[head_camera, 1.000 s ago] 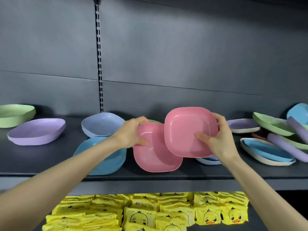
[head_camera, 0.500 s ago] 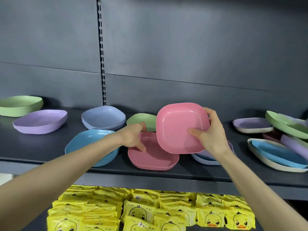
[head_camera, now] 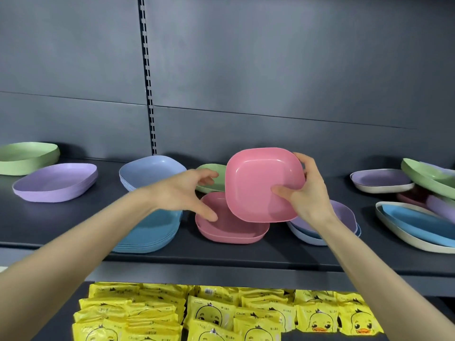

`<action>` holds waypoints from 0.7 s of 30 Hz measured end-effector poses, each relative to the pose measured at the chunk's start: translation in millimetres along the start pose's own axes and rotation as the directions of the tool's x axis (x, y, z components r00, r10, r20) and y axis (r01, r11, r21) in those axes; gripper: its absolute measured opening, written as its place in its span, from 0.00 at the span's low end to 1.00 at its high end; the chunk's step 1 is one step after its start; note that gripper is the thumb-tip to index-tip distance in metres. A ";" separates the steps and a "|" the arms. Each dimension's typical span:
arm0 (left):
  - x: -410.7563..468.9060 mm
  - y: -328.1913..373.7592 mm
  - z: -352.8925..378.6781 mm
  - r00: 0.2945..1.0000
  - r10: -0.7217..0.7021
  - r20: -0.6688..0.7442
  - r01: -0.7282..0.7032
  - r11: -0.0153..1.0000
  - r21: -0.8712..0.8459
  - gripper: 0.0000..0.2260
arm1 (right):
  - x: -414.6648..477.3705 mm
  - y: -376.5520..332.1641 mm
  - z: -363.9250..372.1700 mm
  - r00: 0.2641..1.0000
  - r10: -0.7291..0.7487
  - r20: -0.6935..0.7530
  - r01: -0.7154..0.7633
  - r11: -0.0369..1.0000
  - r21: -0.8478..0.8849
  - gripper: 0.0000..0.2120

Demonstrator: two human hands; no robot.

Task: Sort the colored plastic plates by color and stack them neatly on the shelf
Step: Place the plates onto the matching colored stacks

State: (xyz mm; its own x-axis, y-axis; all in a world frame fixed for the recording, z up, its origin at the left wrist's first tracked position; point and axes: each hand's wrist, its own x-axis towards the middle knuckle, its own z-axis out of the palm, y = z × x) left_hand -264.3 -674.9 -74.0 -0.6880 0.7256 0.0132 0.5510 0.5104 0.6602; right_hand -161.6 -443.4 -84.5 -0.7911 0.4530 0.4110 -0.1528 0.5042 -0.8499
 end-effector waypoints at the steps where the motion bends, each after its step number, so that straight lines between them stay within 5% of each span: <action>1: -6.2 4.1 -2.5 0.999 0.026 0.044 -0.021 0.994 -0.103 0.38 | -0.5 0.5 4.8 1.000 0.018 0.022 -0.019 1.000 0.020 0.32; 4: -5.2 7.9 5.1 0.996 0.032 -0.085 -0.048 0.978 -0.202 0.35 | -2.7 3.3 23.3 0.992 0.067 0.107 -0.070 0.997 0.025 0.31; 8: 10.3 2.4 13.1 0.957 0.043 -0.288 -0.045 0.999 -0.001 0.29 | 0.1 2.5 37.6 0.981 0.108 0.164 -0.095 0.992 -0.085 0.28; 12: 16.1 -4.1 10.4 0.966 -0.020 -0.257 0.051 0.992 0.115 0.26 | 3.5 3.0 41.6 0.951 0.159 0.266 -0.053 0.929 -0.366 0.30; 21: 27.1 -11.6 13.7 0.983 -0.048 -0.178 0.098 0.955 0.281 0.29 | 7.2 1.5 48.1 0.901 0.235 0.365 0.068 0.753 -0.654 0.31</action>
State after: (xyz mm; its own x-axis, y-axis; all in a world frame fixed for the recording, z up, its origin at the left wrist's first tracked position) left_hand -282.9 -654.8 -91.6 -0.7869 0.6064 0.1146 0.5913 0.6879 0.4209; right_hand -196.0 -474.8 -98.7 -0.9647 0.2584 0.0498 0.2184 0.8917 -0.3965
